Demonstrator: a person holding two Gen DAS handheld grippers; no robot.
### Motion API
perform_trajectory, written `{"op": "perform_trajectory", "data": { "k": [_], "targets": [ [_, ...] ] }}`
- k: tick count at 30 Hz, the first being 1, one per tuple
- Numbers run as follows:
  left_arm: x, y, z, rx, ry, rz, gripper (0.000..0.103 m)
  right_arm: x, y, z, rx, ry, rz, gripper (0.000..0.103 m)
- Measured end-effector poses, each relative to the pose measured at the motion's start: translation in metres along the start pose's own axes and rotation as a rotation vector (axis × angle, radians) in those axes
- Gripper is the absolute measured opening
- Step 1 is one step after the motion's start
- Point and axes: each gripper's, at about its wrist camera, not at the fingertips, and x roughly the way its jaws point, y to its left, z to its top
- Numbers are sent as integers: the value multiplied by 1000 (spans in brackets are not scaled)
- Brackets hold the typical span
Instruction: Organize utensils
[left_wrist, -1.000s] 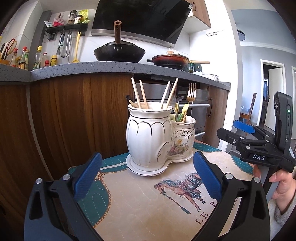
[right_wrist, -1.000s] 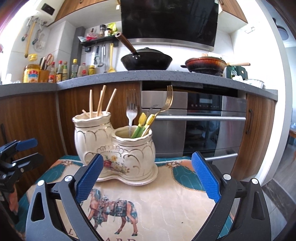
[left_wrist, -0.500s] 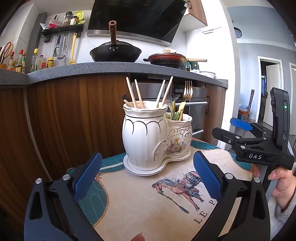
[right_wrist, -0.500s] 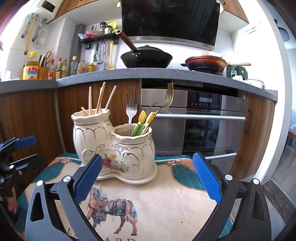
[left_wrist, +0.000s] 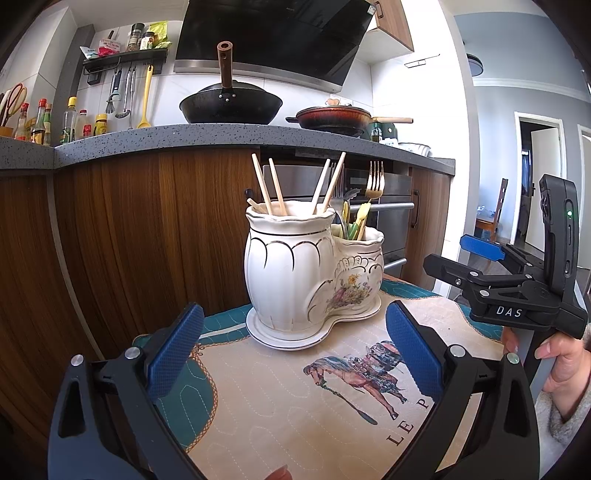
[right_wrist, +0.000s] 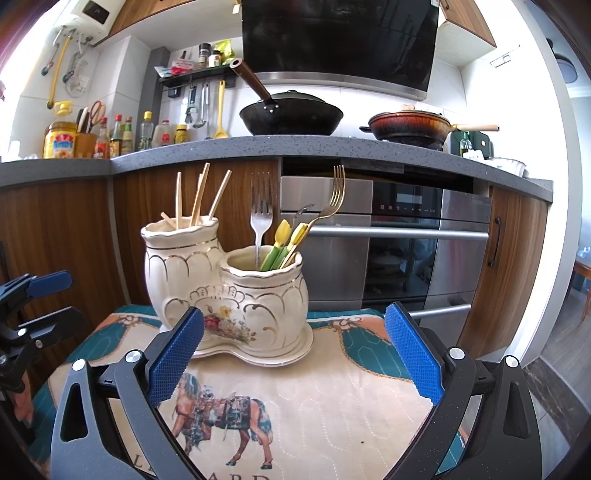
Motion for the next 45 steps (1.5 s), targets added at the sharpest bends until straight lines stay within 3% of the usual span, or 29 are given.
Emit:
{"op": "perform_trajectory", "data": {
  "k": [45],
  "targets": [
    [3, 2, -2, -14, 13, 1, 97, 0, -2, 1, 1, 4, -1, 98]
  ]
}}
